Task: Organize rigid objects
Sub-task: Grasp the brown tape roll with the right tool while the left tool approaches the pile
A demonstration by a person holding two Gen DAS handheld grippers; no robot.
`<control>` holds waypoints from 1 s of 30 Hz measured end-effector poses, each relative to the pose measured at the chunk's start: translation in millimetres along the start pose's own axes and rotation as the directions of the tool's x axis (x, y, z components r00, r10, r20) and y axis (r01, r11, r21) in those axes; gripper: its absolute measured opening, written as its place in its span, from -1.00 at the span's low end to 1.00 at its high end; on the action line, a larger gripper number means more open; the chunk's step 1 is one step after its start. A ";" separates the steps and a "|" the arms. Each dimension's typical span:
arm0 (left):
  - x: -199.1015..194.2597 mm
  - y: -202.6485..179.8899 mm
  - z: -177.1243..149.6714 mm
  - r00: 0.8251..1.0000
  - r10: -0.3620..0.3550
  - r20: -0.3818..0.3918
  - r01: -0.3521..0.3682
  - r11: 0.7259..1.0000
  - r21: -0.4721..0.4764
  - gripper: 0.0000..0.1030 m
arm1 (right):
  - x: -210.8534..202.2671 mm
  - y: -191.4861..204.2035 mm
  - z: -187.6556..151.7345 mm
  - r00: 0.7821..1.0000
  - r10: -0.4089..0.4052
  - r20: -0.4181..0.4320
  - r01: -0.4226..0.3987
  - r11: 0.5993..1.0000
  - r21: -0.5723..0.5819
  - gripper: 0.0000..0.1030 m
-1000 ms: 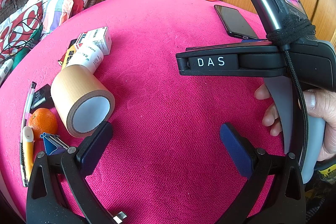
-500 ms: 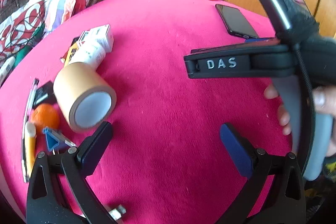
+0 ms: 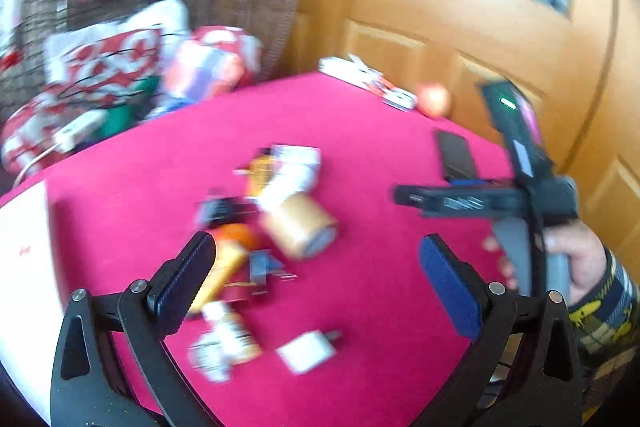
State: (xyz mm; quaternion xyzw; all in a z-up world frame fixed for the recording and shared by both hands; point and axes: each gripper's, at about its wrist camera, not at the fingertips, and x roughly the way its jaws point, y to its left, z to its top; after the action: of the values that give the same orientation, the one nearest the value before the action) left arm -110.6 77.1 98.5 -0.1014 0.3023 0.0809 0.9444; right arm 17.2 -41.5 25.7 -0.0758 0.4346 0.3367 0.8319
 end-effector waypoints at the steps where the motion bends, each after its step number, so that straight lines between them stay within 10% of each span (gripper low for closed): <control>1: -4.9 11.9 -1.4 1.000 0.018 0.010 -0.018 0.999 -0.028 0.99 | -2.1 7.2 -0.7 1.000 0.011 0.011 -0.011 1.000 -0.021 1.00; 14: -27.8 83.7 -40.5 0.983 0.183 0.011 -0.179 0.970 -0.167 0.99 | -25.1 78.6 4.1 0.988 0.101 0.116 -0.070 0.967 -0.246 1.00; 30: -1.8 79.9 -64.2 0.992 0.105 -0.070 -0.112 0.988 -0.105 0.88 | -18.1 70.6 5.1 0.968 0.211 0.135 -0.180 0.962 -0.207 1.00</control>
State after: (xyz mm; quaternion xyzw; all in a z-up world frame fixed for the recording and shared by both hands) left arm -164.7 138.7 37.0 -0.1385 0.3327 0.1452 0.9214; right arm -30.8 5.5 54.6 -0.0860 0.3391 0.4628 0.8145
